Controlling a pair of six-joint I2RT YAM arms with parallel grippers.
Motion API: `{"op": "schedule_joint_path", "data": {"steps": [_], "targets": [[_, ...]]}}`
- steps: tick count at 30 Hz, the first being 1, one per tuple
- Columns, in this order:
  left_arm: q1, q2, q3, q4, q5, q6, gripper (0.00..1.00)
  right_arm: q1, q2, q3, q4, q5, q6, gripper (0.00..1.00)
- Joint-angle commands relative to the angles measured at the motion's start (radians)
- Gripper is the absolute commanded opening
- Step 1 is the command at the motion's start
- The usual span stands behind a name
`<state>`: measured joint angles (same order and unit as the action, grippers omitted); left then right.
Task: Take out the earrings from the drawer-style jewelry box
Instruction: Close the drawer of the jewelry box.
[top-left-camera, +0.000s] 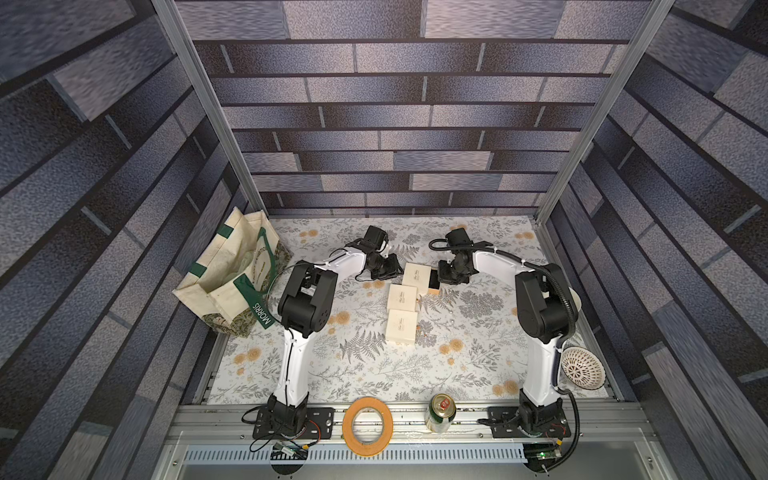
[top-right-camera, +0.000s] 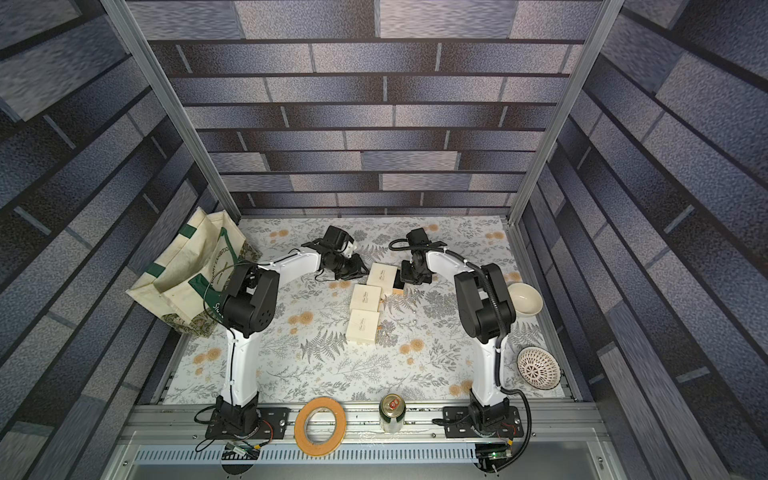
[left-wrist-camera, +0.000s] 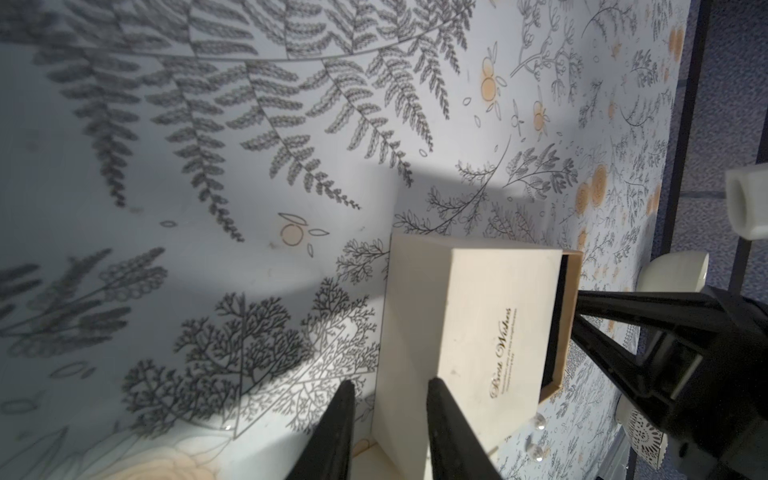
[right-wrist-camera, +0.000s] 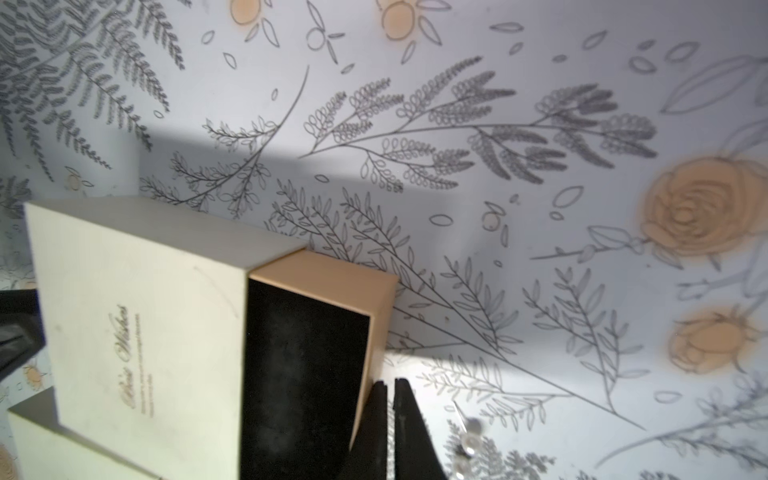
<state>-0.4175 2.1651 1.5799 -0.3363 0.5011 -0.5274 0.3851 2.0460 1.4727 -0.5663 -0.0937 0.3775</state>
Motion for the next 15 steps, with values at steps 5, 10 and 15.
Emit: {"op": "schedule_joint_path", "data": {"steps": [5,10,15], "targets": [[-0.018,0.018,0.026,0.004,0.014,-0.004,0.32,0.051,0.062,0.076,-0.009,-0.034,0.014,0.09],[-0.016,0.01,0.03,-0.005,0.007,0.006,0.32,0.057,0.054,0.078,-0.003,-0.026,0.01,0.09],[-0.018,0.015,0.043,-0.007,0.009,0.002,0.32,0.06,0.057,0.104,-0.011,-0.036,0.011,0.09]]}}
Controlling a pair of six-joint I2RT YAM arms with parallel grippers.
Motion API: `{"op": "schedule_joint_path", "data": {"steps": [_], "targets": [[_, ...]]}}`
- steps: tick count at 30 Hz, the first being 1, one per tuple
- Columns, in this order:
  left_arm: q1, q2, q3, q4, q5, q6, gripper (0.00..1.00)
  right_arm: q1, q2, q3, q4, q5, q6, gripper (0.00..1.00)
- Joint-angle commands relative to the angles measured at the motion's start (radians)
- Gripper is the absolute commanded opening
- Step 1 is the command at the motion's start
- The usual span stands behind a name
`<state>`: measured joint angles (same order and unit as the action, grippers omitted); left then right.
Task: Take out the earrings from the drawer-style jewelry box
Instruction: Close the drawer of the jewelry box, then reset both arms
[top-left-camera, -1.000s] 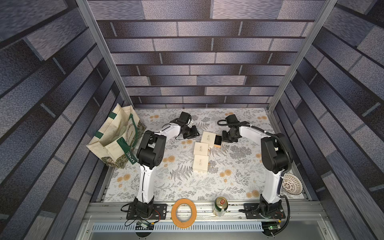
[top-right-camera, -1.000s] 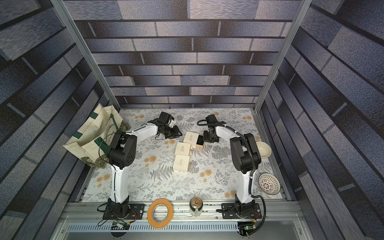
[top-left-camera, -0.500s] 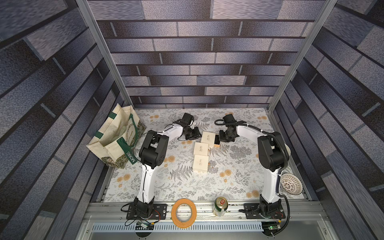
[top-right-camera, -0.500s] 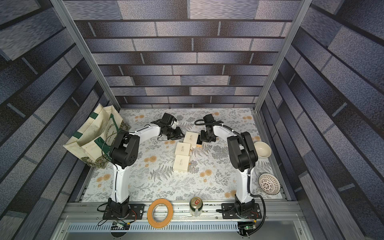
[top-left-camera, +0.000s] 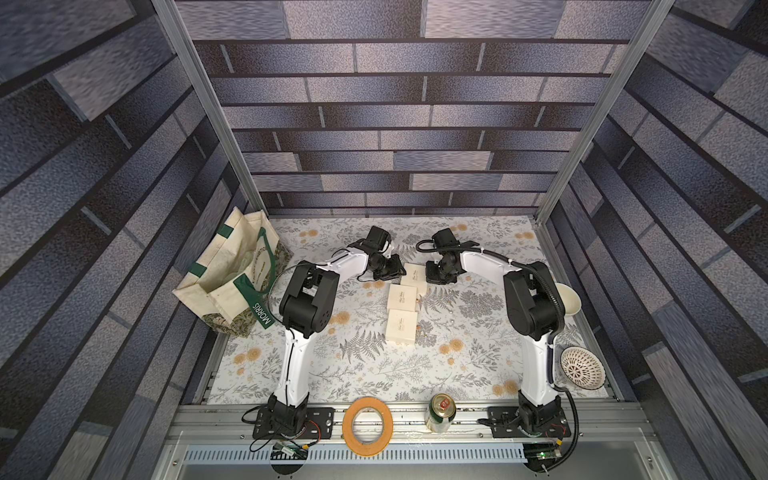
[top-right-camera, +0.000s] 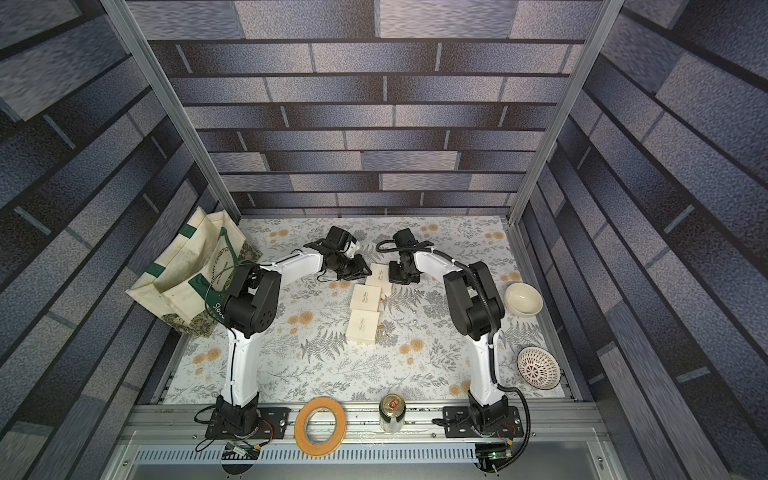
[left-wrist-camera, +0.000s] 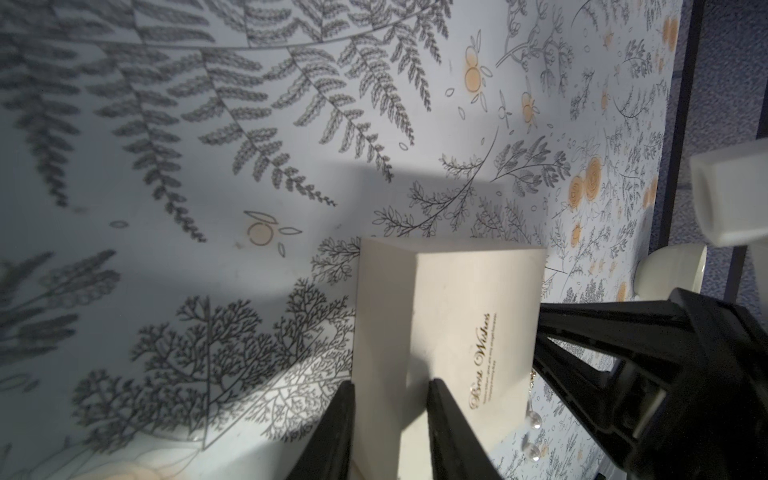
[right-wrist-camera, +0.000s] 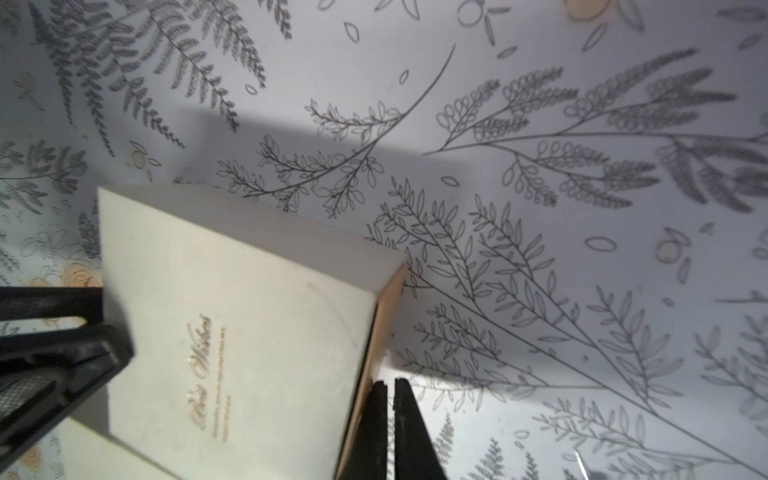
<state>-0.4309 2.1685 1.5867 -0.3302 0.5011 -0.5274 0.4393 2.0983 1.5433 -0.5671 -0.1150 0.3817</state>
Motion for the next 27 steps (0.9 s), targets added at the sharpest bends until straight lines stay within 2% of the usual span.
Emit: {"op": "schedule_joint_path", "data": {"steps": [1,6,10,13,15,18,20,25,26,27], "targets": [[-0.006,0.009,0.037,-0.013,0.008,0.002,0.32,0.007,0.006,0.036,-0.01,-0.016,0.006,0.09],[0.001,-0.033,0.019,-0.021,-0.038,0.01,0.33,0.008,-0.009,0.035,-0.026,0.029,-0.001,0.14],[0.013,-0.121,-0.006,-0.044,-0.148,0.043,0.33,0.005,-0.063,0.009,-0.062,0.142,-0.018,0.29],[0.014,-0.228,-0.038,-0.041,-0.266,0.089,0.35,0.0,-0.16,-0.017,-0.095,0.237,-0.045,0.41],[0.017,-0.304,-0.066,-0.027,-0.339,0.114,0.46,-0.014,-0.223,-0.053,-0.098,0.279,-0.065,0.49],[0.024,-0.39,-0.102,-0.013,-0.4,0.134,0.53,-0.049,-0.32,-0.114,-0.093,0.294,-0.086,0.6],[0.03,-0.435,-0.122,-0.013,-0.416,0.138,0.6,-0.07,-0.384,-0.155,-0.084,0.302,-0.105,0.64],[0.049,-0.522,-0.2,0.015,-0.432,0.133,0.69,-0.118,-0.53,-0.256,-0.067,0.327,-0.158,0.7],[0.053,-0.538,-0.219,0.02,-0.438,0.134,0.72,-0.127,-0.558,-0.278,-0.061,0.333,-0.172,0.73],[0.055,-0.554,-0.234,0.025,-0.445,0.136,0.81,-0.136,-0.58,-0.297,-0.054,0.34,-0.183,0.81]]}}
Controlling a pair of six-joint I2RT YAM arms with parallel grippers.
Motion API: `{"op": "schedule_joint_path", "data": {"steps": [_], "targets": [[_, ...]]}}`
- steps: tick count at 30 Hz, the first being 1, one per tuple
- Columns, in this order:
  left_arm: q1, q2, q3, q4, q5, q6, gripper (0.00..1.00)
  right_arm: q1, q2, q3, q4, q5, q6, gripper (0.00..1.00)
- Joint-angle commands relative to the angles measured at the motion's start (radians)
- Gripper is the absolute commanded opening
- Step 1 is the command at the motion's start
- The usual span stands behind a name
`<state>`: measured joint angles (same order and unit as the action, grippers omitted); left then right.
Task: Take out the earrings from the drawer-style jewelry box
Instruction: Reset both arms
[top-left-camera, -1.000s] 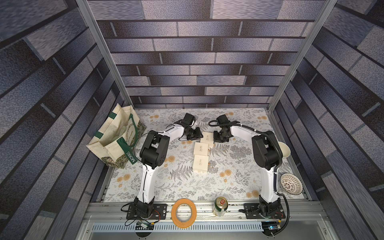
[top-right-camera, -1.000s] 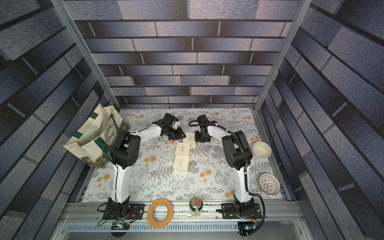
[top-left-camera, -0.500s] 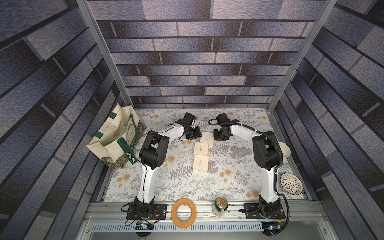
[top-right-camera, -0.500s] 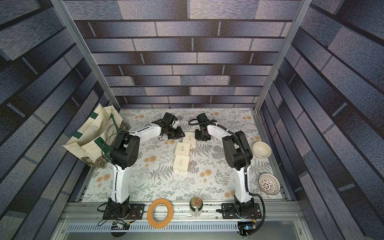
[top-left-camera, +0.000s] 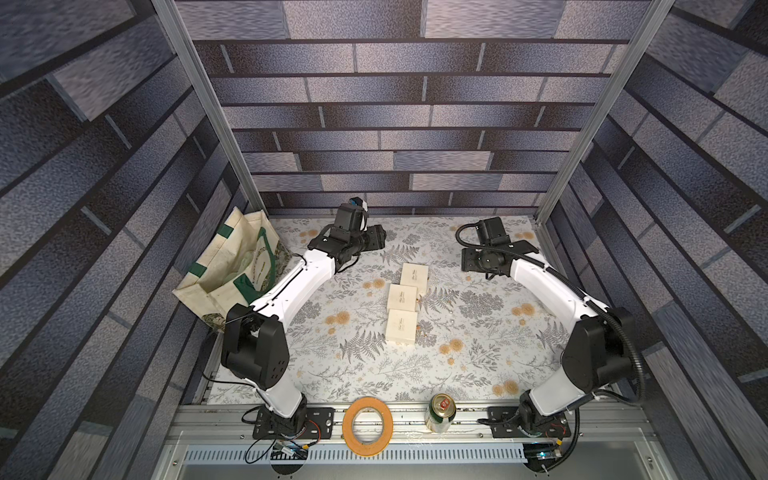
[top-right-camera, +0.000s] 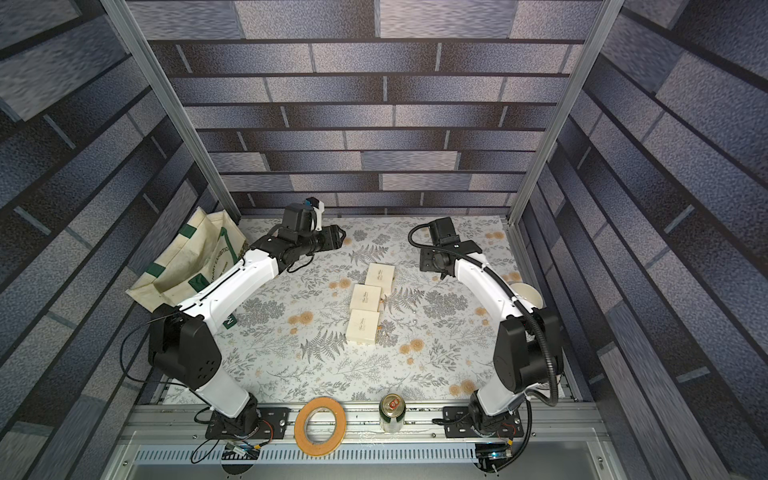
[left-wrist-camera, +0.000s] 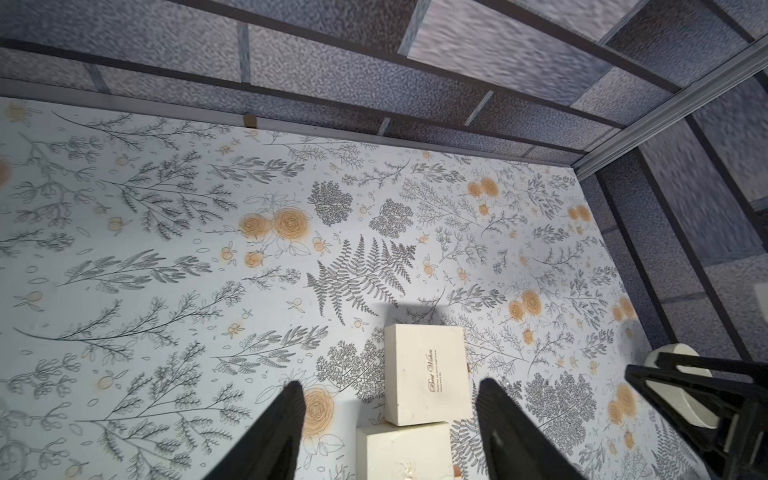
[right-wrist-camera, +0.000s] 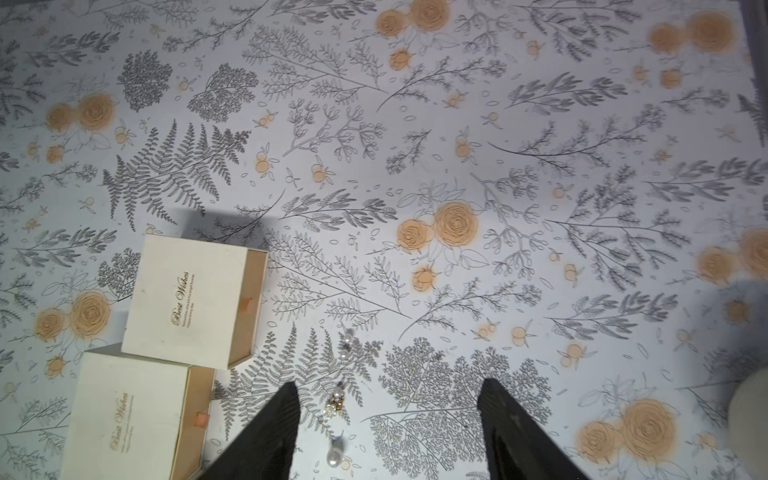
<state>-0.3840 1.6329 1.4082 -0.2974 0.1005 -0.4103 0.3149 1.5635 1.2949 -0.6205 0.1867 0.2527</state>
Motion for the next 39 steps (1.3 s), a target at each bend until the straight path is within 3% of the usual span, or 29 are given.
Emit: {"op": "schedule_joint_path", "data": {"steps": [1,3,12,16,21,25,29,39], "targets": [[0.011,-0.034,-0.071,-0.007,-0.054,0.028,0.99,-0.022,-0.07,-0.073,0.009,0.049,-0.066,0.9],[0.017,-0.064,-0.105,-0.005,-0.075,0.042,1.0,-0.047,-0.116,-0.122,0.037,0.061,-0.084,1.0],[0.093,-0.216,-0.362,0.137,-0.14,0.128,1.0,-0.177,-0.332,-0.498,0.486,0.069,-0.195,1.0],[0.164,-0.289,-0.49,0.225,-0.147,0.137,1.0,-0.213,-0.354,-0.649,0.711,0.066,-0.232,1.0],[0.235,-0.416,-0.707,0.456,-0.174,0.224,1.0,-0.213,-0.31,-0.84,1.093,0.036,-0.267,1.0],[0.318,-0.474,-0.824,0.578,-0.154,0.278,1.0,-0.213,-0.197,-0.887,1.267,0.032,-0.267,0.98],[0.382,-0.48,-0.871,0.622,-0.122,0.298,1.0,-0.213,-0.159,-0.858,1.278,0.015,-0.298,0.98],[0.425,-0.336,-0.945,0.814,-0.073,0.384,1.0,-0.212,-0.083,-0.913,1.437,0.05,-0.284,1.0]]}}
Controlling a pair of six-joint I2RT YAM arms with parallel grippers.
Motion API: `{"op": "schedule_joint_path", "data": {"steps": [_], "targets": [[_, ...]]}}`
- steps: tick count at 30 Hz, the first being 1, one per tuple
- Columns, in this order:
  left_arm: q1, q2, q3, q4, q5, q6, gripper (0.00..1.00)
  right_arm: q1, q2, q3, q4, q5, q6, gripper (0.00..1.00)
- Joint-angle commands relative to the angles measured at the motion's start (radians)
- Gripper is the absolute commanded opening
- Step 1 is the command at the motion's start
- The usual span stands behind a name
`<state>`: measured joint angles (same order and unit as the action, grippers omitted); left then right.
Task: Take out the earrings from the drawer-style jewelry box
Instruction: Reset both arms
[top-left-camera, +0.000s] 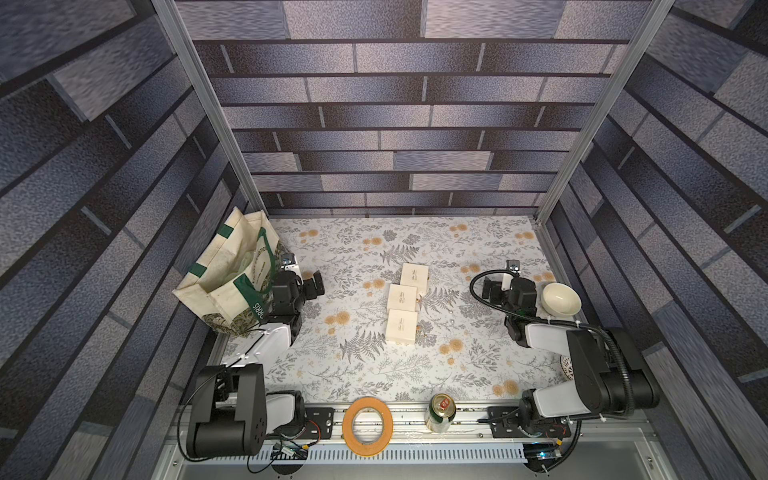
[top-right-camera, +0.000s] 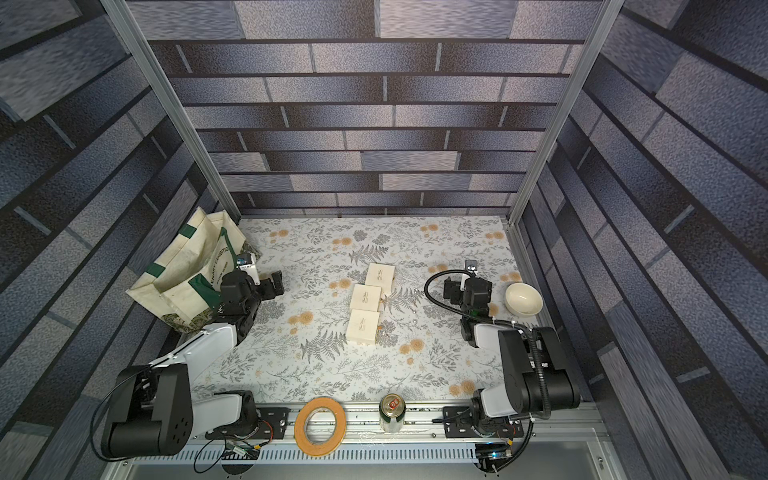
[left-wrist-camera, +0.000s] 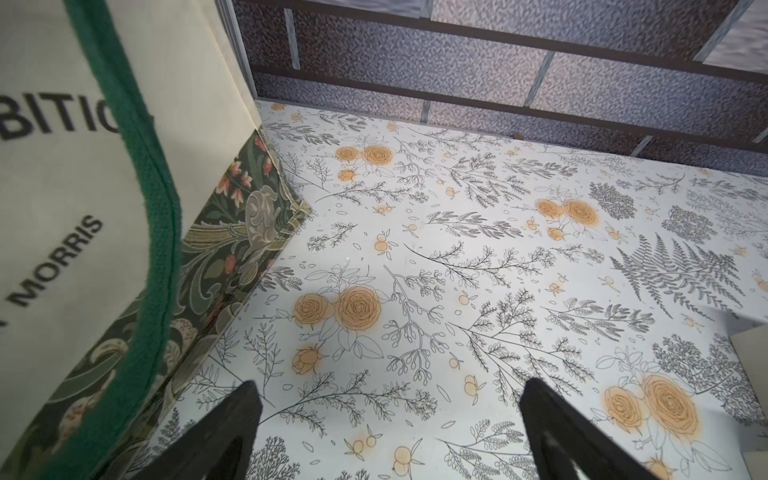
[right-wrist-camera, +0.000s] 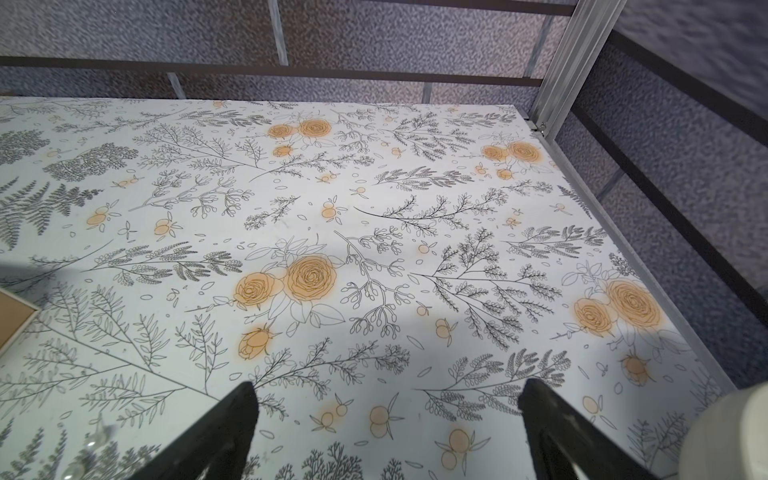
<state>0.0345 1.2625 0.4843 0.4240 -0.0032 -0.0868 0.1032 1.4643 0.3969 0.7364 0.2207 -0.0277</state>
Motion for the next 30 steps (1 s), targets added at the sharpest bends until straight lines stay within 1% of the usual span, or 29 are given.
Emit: {"op": "schedule_joint_path", "data": {"steps": [1,5,7,9,12,15,17,18,22,30], "targets": [[0.007,0.049,-0.024,0.101,0.029,0.064,1.0,-0.001,0.017,-0.017,0.09,0.019,-0.004,1.0],[0.008,0.105,-0.035,0.16,0.029,0.093,1.0,-0.002,0.039,-0.023,0.111,0.039,0.009,1.0],[0.011,0.127,-0.036,0.189,0.026,0.092,1.0,-0.001,0.063,-0.04,0.169,0.042,0.009,1.0],[0.011,0.141,-0.033,0.197,0.034,0.088,1.0,-0.002,0.061,-0.041,0.167,0.045,0.009,1.0],[0.015,0.211,-0.073,0.343,0.034,0.074,1.0,-0.001,0.062,-0.041,0.166,0.045,0.009,1.0],[0.018,0.284,-0.08,0.431,-0.007,0.056,1.0,-0.001,0.061,-0.04,0.162,0.045,0.009,1.0],[0.031,0.273,-0.055,0.36,-0.014,0.036,1.0,-0.002,0.061,-0.041,0.161,0.045,0.009,1.0],[0.034,0.282,-0.058,0.381,-0.015,0.031,1.0,-0.002,0.06,-0.041,0.162,0.045,0.009,1.0],[0.042,0.277,-0.051,0.359,-0.004,0.025,1.0,0.0,0.061,-0.04,0.161,0.044,0.009,1.0],[0.039,0.278,-0.052,0.367,-0.009,0.027,1.0,-0.001,0.061,-0.038,0.16,0.045,0.009,1.0]]}}
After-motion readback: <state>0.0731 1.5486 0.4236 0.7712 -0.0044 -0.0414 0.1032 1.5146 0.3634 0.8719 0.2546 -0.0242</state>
